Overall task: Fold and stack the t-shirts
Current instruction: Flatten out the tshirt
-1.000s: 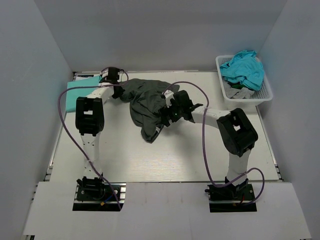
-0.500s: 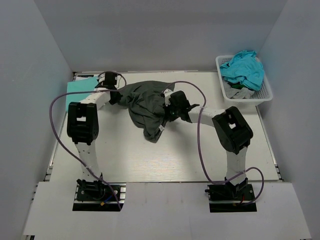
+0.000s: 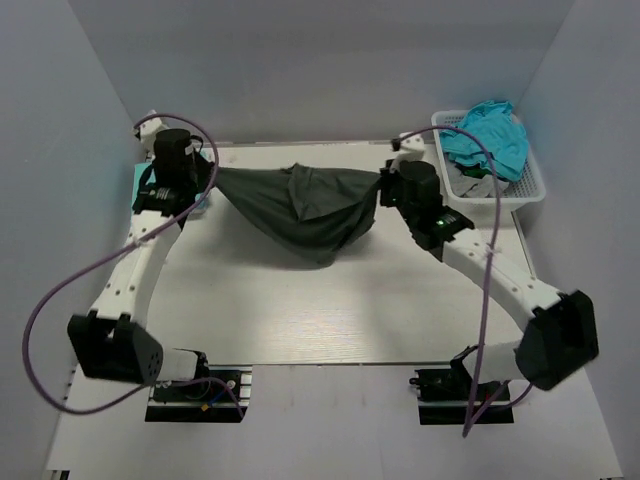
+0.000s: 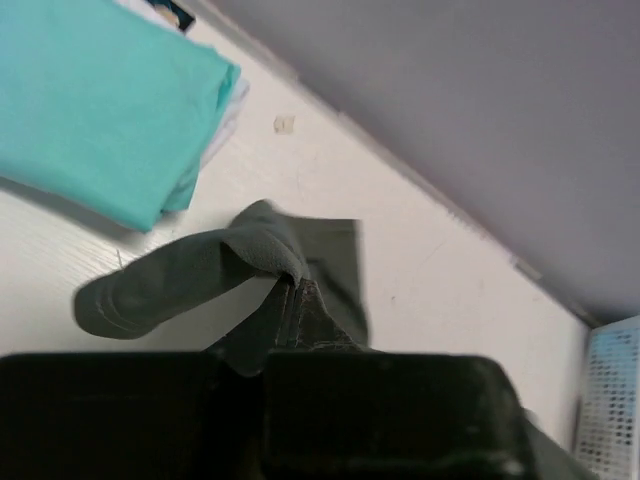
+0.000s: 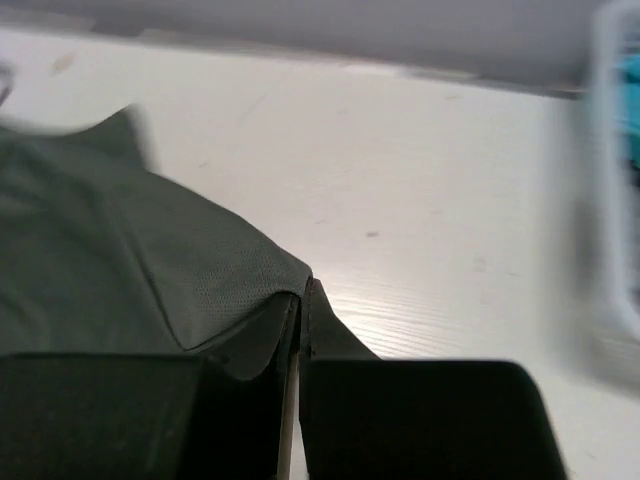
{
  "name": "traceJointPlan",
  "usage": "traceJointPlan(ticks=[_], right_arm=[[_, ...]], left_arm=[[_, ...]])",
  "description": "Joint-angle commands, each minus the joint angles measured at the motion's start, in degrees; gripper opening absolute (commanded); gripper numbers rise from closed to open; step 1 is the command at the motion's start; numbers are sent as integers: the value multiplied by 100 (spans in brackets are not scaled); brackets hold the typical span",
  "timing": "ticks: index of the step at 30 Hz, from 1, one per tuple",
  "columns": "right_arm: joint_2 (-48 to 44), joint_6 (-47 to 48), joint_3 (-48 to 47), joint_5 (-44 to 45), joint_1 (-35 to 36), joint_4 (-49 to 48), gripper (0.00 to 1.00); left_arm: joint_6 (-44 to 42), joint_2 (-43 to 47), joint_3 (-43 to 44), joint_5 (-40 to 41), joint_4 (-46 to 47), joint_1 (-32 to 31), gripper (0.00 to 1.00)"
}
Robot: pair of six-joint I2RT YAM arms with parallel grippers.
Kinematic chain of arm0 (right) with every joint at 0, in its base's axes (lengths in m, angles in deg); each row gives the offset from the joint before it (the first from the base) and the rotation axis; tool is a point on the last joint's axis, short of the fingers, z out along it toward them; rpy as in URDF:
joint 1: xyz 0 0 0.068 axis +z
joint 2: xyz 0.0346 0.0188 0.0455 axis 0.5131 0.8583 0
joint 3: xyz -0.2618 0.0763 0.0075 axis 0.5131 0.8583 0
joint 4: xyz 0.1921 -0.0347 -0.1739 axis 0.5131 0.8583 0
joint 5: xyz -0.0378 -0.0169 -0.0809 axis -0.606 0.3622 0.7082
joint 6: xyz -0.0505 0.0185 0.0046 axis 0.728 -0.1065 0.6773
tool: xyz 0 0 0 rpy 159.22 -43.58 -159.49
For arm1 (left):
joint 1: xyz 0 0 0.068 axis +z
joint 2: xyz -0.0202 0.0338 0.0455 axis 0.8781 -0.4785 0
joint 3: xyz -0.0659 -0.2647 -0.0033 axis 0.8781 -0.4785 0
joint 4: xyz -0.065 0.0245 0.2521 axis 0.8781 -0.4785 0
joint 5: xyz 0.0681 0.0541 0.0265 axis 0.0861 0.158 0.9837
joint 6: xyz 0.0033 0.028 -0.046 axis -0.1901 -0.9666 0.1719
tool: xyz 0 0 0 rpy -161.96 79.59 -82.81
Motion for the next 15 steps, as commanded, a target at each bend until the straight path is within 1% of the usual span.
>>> traceJointPlan(ticks=[1,2,4,5,6,7,8,9,10,13,14,15], right_arm=[[-680,-293,220,1617,-258,215,0],[-1187,-284,281,1734,-354,215,0],[-1489,-161,282,2085,-434,435,0],[-1882,-144,230,2165,-486,531,0],[-2025,-13,168,2175,-522,593,0],[-2253,-12,133,2244,-522,741,0],[-2351,-20,98,2202,-548,795,0],[-2543,-3,-24,2175,-540,865,0],[-2737,-38,-86,2166,-540,1066,0],[-3177,-55,-324,1877,-548,1243,0],[-3265,-47,-403,1580,-531,1322,0],[-3423,-12,-447,1534,-531,1418,0]], left_arm=[[32,713,-123,522,-327,-3,0],[32,1028,-123,593,-389,-3,0],[32,1355,-123,699,-556,-3,0],[93,1530,-123,699,-556,-3,0],[94,1706,-123,699,-609,-3,0],[155,2082,-175,699,-609,-3,0],[155,2286,-176,699,-609,-3,0],[155,2471,-176,534,-609,-3,0],[208,2829,-228,454,-609,-3,0],[208,3271,-159,129,-609,-3,0],[208,3386,-97,-11,-609,-3,0],[208,3561,-27,-108,-696,-3,0]])
